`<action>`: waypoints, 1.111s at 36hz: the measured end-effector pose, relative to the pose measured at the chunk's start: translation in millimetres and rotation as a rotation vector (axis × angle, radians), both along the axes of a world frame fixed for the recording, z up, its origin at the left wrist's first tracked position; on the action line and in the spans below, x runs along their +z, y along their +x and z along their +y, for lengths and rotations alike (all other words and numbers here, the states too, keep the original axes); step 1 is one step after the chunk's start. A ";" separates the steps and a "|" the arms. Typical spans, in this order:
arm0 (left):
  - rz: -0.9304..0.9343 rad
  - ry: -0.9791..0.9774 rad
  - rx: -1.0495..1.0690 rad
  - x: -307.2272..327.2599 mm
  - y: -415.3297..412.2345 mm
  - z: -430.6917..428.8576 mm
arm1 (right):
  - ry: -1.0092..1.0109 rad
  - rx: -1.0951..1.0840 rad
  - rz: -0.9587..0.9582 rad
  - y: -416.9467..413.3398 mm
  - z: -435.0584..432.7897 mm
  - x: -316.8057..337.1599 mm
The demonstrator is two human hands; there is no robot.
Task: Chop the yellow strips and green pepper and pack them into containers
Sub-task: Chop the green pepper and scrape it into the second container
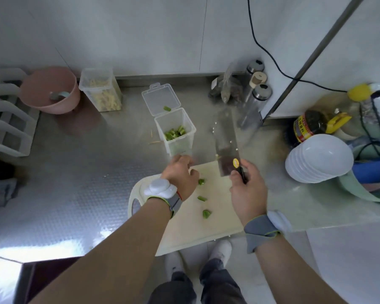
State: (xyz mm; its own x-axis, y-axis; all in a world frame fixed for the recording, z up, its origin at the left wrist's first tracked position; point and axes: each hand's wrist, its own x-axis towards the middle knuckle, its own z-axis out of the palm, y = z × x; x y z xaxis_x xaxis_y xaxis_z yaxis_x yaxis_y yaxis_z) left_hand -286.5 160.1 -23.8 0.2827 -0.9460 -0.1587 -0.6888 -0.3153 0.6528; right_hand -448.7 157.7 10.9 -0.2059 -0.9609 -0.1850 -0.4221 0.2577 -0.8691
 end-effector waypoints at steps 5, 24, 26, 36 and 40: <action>-0.096 0.221 -0.130 -33.7 -7.5 15.6 | 0.064 0.005 0.044 -20.9 24.8 -23.5; -0.250 0.216 -0.445 -62.7 -28.7 59.2 | 0.329 -0.100 -0.248 -53.3 92.3 -59.7; -0.223 0.180 -0.401 -65.5 -29.4 64.1 | 0.343 -0.094 -0.268 -54.0 97.5 -60.1; -0.181 0.188 -0.244 -67.1 -25.2 56.8 | 0.303 0.063 -0.160 -54.8 54.8 -63.3; -0.155 0.192 -0.253 -67.5 -32.5 59.9 | 0.312 0.132 -0.088 -60.0 42.6 -64.7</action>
State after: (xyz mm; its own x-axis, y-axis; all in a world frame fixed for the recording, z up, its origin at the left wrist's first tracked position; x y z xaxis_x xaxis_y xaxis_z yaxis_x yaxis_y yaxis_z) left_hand -319.1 219.9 -91.3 0.0776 -0.9463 -0.3137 -0.8468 -0.2286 0.4803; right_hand -508.7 200.3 -53.8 -0.0539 -0.8725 -0.4857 -0.3961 0.4652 -0.7917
